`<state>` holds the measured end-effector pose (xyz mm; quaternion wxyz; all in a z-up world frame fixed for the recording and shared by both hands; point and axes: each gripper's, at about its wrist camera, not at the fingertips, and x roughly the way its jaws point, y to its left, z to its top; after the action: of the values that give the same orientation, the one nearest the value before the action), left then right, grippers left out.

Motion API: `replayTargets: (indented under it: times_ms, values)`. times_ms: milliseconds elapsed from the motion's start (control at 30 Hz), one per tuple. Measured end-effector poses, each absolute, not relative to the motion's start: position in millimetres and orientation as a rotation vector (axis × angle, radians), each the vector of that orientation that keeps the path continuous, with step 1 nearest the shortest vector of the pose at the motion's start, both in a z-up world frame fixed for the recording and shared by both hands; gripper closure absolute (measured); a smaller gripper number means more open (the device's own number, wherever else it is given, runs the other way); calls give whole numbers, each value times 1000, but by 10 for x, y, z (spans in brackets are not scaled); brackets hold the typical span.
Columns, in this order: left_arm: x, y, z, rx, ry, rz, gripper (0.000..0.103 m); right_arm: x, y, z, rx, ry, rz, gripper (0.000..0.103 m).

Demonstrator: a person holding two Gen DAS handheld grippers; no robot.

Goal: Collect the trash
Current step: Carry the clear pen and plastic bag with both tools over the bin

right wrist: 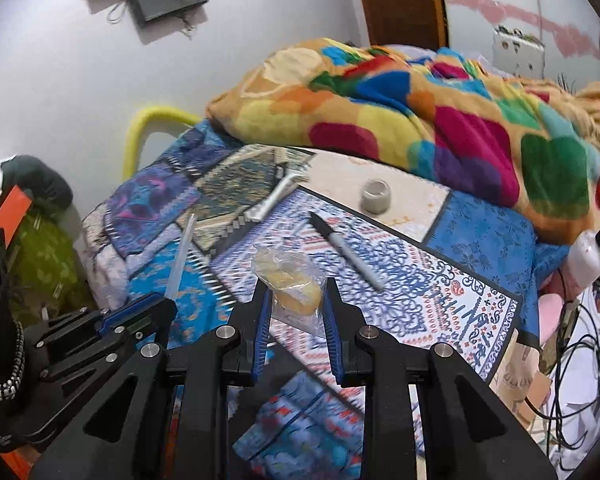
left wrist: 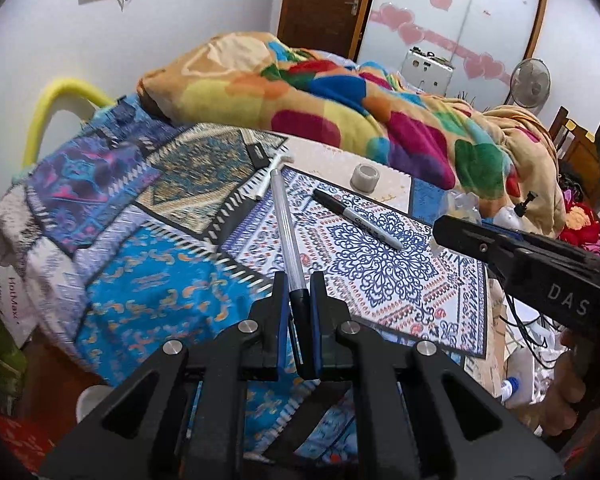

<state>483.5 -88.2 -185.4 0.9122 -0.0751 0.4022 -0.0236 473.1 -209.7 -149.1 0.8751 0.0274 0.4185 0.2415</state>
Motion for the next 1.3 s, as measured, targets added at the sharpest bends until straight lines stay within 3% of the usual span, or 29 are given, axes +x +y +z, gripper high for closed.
replayTargets:
  times_ms: [600,1300]
  values:
    - [3605,137,-1347,-154,755,76,94,3669,-1114,-991,-53,773,659,80]
    - [2624,1689,-1945,-303,837,316,94,3056,442,-1452,-208,889,882,80]
